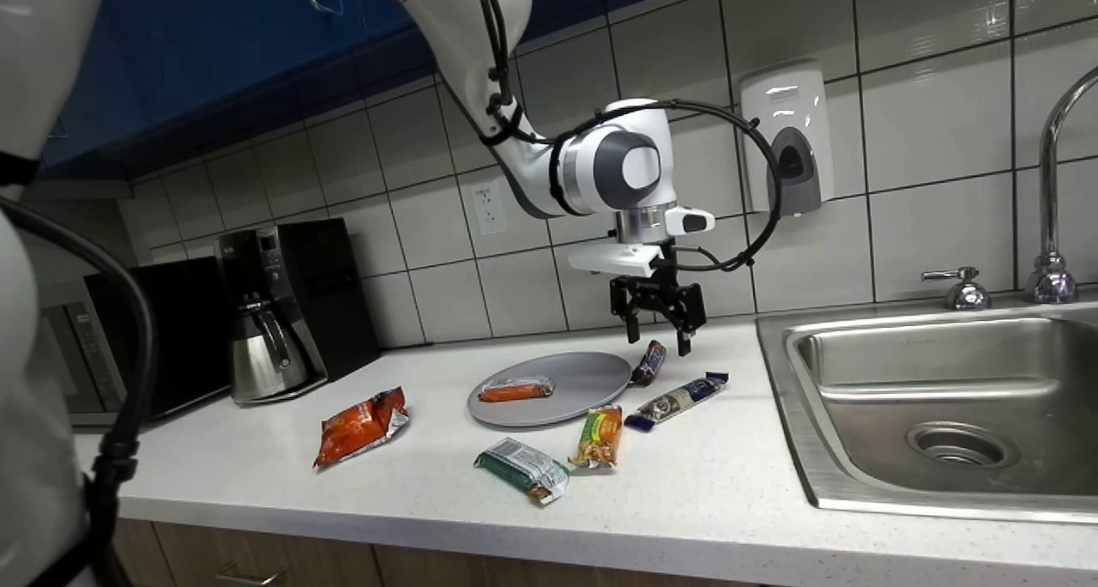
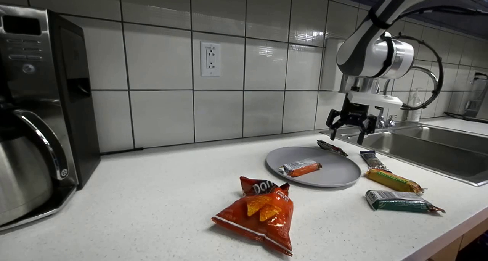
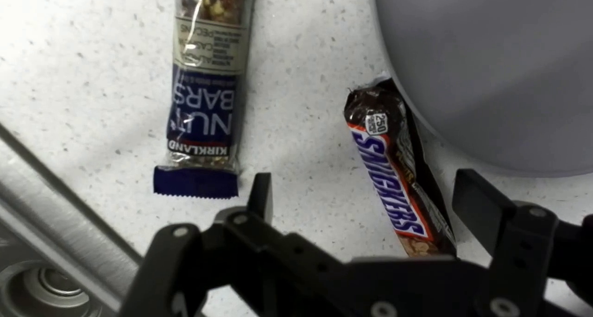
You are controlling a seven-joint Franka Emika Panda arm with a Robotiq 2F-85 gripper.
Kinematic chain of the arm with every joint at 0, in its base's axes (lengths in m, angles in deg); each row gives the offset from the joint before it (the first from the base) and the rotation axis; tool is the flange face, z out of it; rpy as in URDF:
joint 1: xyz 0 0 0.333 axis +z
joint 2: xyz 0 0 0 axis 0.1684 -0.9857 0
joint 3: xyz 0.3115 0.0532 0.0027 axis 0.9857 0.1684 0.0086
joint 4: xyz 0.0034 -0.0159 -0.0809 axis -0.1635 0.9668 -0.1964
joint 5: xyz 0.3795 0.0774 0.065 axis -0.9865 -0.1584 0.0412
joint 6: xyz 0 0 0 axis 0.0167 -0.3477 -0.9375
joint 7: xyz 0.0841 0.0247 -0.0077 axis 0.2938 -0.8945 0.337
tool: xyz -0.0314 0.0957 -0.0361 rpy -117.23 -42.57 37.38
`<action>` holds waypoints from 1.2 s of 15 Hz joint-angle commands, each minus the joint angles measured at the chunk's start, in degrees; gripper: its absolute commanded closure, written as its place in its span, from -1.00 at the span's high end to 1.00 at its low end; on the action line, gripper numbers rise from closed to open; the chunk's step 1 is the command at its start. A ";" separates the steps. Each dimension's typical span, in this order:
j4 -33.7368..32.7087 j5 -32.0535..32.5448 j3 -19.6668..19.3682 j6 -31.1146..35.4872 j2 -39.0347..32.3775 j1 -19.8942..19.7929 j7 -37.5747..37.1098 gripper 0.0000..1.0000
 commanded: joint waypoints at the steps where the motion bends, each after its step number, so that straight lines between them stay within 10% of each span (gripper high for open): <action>1: -4.64 -0.98 1.27 -1.43 -3.01 -1.43 0.62 1.00; 18: -11.78 0.97 1.69 -2.39 -9.66 0.49 -1.66 1.00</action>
